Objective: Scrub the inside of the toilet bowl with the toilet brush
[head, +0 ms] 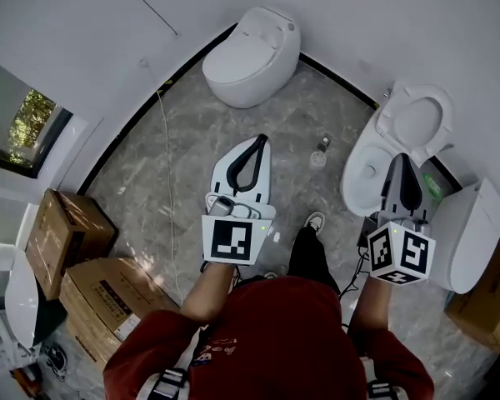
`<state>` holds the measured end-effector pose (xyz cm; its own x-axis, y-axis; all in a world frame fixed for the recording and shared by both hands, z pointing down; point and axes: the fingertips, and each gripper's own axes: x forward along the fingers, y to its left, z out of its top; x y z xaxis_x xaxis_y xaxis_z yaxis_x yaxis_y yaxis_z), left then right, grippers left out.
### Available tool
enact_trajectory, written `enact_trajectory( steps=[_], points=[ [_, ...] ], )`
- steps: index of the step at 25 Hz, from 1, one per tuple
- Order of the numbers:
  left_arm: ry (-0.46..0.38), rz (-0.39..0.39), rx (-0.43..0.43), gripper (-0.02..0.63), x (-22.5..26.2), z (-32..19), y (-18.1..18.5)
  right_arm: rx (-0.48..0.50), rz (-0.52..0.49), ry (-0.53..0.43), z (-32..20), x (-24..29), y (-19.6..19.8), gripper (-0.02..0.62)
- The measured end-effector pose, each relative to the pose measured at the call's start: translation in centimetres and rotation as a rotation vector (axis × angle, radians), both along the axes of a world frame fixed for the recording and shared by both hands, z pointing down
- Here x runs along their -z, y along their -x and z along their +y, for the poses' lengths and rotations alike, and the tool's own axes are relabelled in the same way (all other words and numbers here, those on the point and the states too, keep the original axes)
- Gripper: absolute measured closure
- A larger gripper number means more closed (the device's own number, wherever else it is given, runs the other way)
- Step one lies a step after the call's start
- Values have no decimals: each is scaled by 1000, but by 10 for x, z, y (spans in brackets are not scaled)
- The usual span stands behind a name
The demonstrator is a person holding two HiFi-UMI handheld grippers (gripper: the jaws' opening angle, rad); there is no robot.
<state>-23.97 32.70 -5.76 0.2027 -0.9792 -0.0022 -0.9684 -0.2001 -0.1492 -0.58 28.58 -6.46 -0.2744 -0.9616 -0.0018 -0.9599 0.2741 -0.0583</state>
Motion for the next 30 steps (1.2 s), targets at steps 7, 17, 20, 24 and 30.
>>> enact_trajectory(
  steps=[7,17,20,24,30],
  points=[
    [10,-14,-94,606,-21,-147,-60,-15,-16,101,-138,-41,-42,594],
    [169,-63,-183,606,-162,-290,-93,-3,-43,466,-260,-231,-39,594],
    [222,-64,-198,606,-226,-335,-83,-18,-48,567,-295,-308,-23,594],
    [312,-52,-244,606,-323,-383,-70,-48,-44,729,-323,-417,6,592],
    [461,7,-318,606,-441,-424,-62,-103,-101,1083,-308,-571,44,481]
  ],
)
